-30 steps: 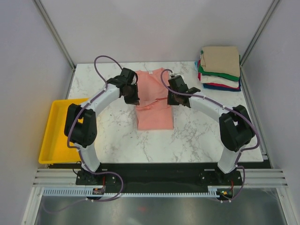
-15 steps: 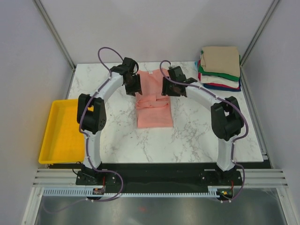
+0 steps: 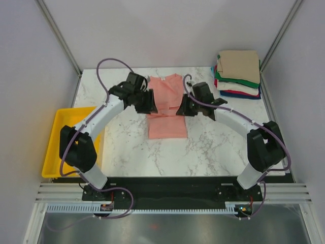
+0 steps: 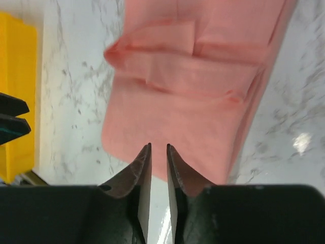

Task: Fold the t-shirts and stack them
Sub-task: Fold the tshirt

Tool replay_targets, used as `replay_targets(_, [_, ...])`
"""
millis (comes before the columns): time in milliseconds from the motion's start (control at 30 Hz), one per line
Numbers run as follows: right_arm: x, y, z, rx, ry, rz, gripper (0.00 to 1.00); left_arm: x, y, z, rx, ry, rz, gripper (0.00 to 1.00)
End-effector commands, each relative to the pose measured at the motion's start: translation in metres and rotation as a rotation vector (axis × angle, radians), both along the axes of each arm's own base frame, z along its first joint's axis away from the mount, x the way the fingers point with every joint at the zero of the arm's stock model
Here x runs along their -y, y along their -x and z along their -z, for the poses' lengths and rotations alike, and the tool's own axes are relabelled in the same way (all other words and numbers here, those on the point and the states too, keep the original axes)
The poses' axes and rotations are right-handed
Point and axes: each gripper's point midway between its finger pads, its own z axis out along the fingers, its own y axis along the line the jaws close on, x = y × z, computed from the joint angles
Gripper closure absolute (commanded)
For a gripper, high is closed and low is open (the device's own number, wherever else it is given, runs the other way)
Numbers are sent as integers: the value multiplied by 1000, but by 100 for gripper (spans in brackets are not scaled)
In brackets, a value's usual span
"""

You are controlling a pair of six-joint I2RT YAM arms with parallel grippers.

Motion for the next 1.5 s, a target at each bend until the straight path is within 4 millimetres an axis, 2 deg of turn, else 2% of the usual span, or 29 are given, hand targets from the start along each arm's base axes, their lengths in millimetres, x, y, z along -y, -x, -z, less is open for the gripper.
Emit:
replay_targets(0, [-28, 48, 36, -131, -152, -140, 77, 40, 40, 36, -82, 126, 101, 52])
replay_targets(33, [-28, 51, 43, -134, -157, -139, 77, 44, 45, 44, -93, 137, 110, 53])
replay_targets(67, [-21, 59, 61, -167, -136, -123, 78, 47, 50, 61, -118, 153, 107, 53])
replay_targets(133, [-17, 63, 77, -189, -118, -114, 78, 53, 57, 78, -158, 188, 118, 56])
replay_targets(167, [-15, 68, 88, -205, -106, -117, 79, 53, 60, 97, -187, 192, 102, 57])
replay_targets(233, [-10, 70, 107, -224, -71, -110, 80, 53, 63, 115, -217, 191, 93, 59])
replay_targets(267, [-5, 76, 122, -256, -47, -104, 82, 47, 66, 129, -230, 164, 74, 60])
replay_targets(333, [4, 79, 137, -276, -18, -89, 83, 40, 71, 148, -261, 123, 56, 60])
replay_targets(367, [11, 88, 149, -303, 1, -80, 84, 31, 76, 161, -273, 85, 47, 61])
replay_targets(500, [27, 110, 171, -343, 35, -62, 84, 12, 99, 187, -308, 22, 38, 62])
replay_targets(667, [40, 135, 179, -384, 41, -39, 85, -8, 131, 208, -352, -7, 11, 63])
replay_targets(733, [42, 141, 177, -395, 35, -28, 85, -11, 135, 208, -350, -10, 9, 63])
replay_targets(833, [41, 127, 151, -326, 100, -3, 82, -15, 139, 196, -332, -25, 15, 63])
replay_targets(867, [47, 115, 137, -258, 165, 34, 80, -13, 131, 183, -292, -26, 14, 62])
replay_targets(900, [52, 121, 133, -265, 248, 23, 77, -12, 132, 176, -285, -40, 25, 62])
replay_targets(933, [44, 101, 107, -198, 257, 33, 74, -11, 131, 169, -276, -48, 32, 61])
replay_targets(1000, [46, 95, 87, -158, 333, 40, 69, -9, 127, 144, -243, -80, 37, 60])
replay_targets(1033, [37, 80, 66, -109, 314, 45, 68, -8, 125, 135, -225, -87, 45, 60])
replay_targets(1100, [28, 73, 58, -96, 311, 27, 68, -4, 118, 112, -174, -85, 45, 59])
replay_targets(1133, [19, 63, 44, -71, 286, 23, 68, -2, 115, 104, -157, -77, 40, 59])
replay_targets(1167, [8, 56, 42, -76, 270, 4, 69, 2, 109, 92, -126, -55, 21, 59])
replay_targets(1200, [8, 56, 51, -95, 284, 0, 69, 2, 107, 89, -108, -52, 17, 59])
replay_targets(1233, [-2, 49, 44, -81, 266, -11, 69, 5, 104, 86, -97, -38, 4, 60])
replay_targets(1267, [-7, 45, 56, -105, 280, -20, 69, 8, 102, 84, -88, -20, 0, 60])
replay_targets(1300, [-13, 44, 59, -110, 283, -31, 69, 17, 94, 79, -50, 21, 4, 59])
replay_targets(1333, [-23, 38, 55, -100, 271, -42, 69, 20, 95, 83, -61, 47, -8, 59])
replay_targets(1367, [-28, 35, 70, -128, 286, -50, 69, 28, 94, 83, -67, 87, 3, 59])
replay_targets(1433, [-42, 30, 71, -130, 290, -68, 70, 40, 92, 91, -76, 132, -5, 59])
replay_targets(1467, [-45, 30, 85, -155, 311, -77, 69, 42, 92, 94, -84, 141, -6, 59])
